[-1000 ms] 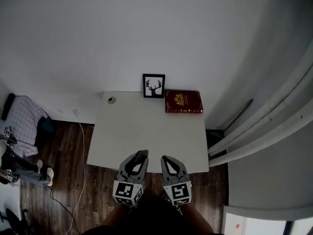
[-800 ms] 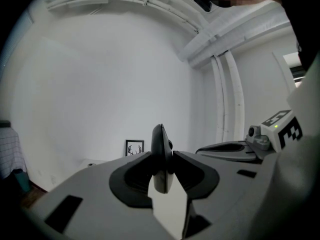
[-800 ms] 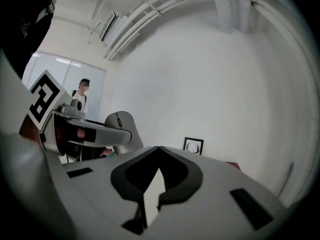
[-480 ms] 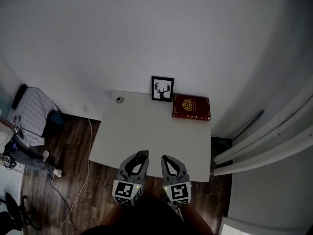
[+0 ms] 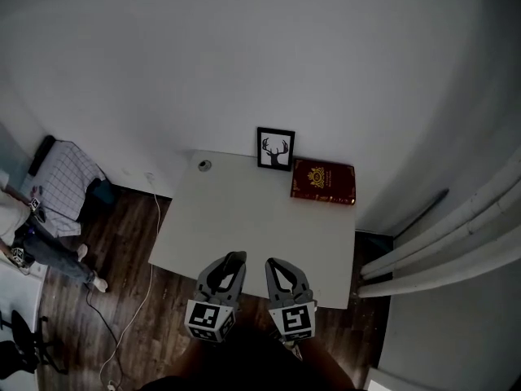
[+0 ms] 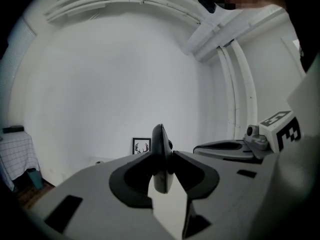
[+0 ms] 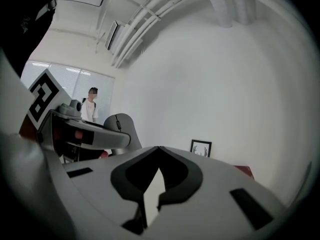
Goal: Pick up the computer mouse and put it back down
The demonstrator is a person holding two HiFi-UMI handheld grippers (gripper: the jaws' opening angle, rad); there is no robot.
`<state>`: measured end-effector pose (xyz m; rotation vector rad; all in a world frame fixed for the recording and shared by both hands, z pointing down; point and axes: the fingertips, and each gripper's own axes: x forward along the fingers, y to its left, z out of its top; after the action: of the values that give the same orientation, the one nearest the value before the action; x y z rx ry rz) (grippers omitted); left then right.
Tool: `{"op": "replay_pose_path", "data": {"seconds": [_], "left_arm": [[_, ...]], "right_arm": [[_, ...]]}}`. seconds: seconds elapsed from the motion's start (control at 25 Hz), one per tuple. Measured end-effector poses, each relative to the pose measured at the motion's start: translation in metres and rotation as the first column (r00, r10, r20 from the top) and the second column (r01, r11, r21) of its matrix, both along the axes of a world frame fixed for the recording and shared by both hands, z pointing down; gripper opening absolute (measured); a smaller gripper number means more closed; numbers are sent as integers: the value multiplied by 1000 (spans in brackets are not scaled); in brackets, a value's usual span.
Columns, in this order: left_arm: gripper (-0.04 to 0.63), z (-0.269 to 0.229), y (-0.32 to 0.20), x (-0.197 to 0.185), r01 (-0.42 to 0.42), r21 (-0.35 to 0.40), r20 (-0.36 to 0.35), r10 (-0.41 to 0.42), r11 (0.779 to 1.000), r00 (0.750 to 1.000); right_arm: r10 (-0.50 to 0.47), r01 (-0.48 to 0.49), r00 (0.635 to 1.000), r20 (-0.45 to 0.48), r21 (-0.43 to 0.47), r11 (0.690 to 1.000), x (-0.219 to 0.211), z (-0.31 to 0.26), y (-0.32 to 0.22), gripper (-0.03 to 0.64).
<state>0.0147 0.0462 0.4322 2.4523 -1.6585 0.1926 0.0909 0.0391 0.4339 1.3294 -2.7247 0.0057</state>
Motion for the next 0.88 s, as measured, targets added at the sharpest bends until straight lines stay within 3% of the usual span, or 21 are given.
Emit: {"op": "replay_pose_path", "data": {"seconds": [0.4, 0.88], "left_arm": [[126, 17, -26, -10, -15, -46, -9, 14, 999, 1000], [126, 40, -118, -47, -157, -92, -43, 153, 983, 987]], "right_arm": [[25, -27, 999, -41, -37, 999, -1, 13, -21, 20], [135, -142, 987, -85, -73, 987, -39, 38, -96, 20]]}}
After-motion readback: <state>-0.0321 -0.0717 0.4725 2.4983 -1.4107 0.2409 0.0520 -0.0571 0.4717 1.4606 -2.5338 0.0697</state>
